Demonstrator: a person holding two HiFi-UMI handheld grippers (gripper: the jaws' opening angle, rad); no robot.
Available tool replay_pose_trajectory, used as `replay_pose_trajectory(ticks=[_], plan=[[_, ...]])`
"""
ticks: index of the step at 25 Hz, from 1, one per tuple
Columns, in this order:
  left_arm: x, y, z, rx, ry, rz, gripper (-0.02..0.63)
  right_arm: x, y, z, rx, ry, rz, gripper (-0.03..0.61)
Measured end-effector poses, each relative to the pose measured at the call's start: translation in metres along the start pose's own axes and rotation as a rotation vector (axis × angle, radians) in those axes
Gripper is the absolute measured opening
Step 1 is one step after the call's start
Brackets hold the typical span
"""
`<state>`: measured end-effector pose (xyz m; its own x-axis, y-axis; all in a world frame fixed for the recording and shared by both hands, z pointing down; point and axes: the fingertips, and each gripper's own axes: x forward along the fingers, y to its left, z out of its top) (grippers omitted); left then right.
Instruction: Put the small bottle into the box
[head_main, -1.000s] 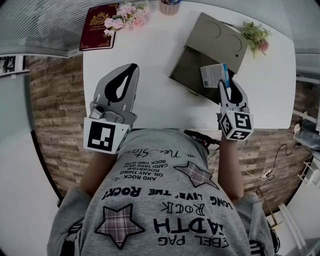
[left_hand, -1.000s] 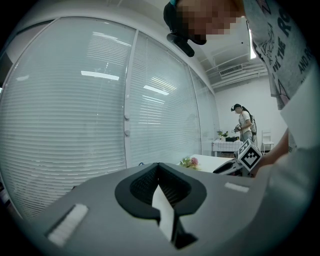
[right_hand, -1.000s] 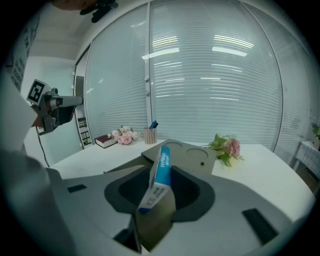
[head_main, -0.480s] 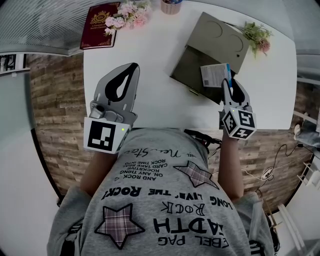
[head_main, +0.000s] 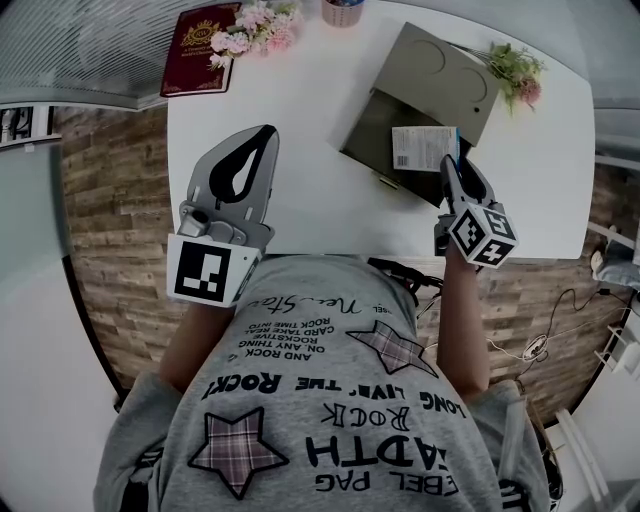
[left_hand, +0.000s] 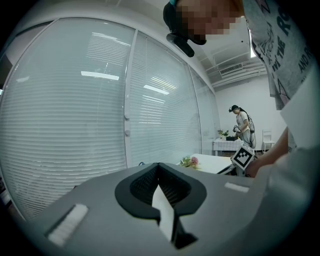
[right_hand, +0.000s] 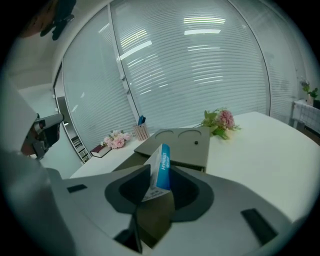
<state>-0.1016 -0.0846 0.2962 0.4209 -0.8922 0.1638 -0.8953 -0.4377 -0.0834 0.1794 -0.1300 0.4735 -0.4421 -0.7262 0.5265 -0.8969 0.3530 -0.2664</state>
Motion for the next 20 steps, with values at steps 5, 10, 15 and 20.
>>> replay_pose_trajectory(ticks=[5,10,15,20], plan=[[-0.002,-0.002,-0.001,0.001,0.009,-0.001,0.009,0.004,0.005,-0.011,-0.011,0.046,0.024,0.117],[-0.001,-0.003,-0.002,0.002,0.014,-0.003,0.009,0.012,0.002,-0.02,0.005,0.082,0.028,0.117],[-0.002,-0.005,-0.002,0.0,0.015,0.0,0.011,0.018,-0.005,-0.033,-0.013,0.145,0.014,0.117],[-0.003,-0.004,-0.004,-0.001,0.023,0.006,0.011,0.023,-0.003,-0.049,-0.088,0.218,0.005,0.117]])
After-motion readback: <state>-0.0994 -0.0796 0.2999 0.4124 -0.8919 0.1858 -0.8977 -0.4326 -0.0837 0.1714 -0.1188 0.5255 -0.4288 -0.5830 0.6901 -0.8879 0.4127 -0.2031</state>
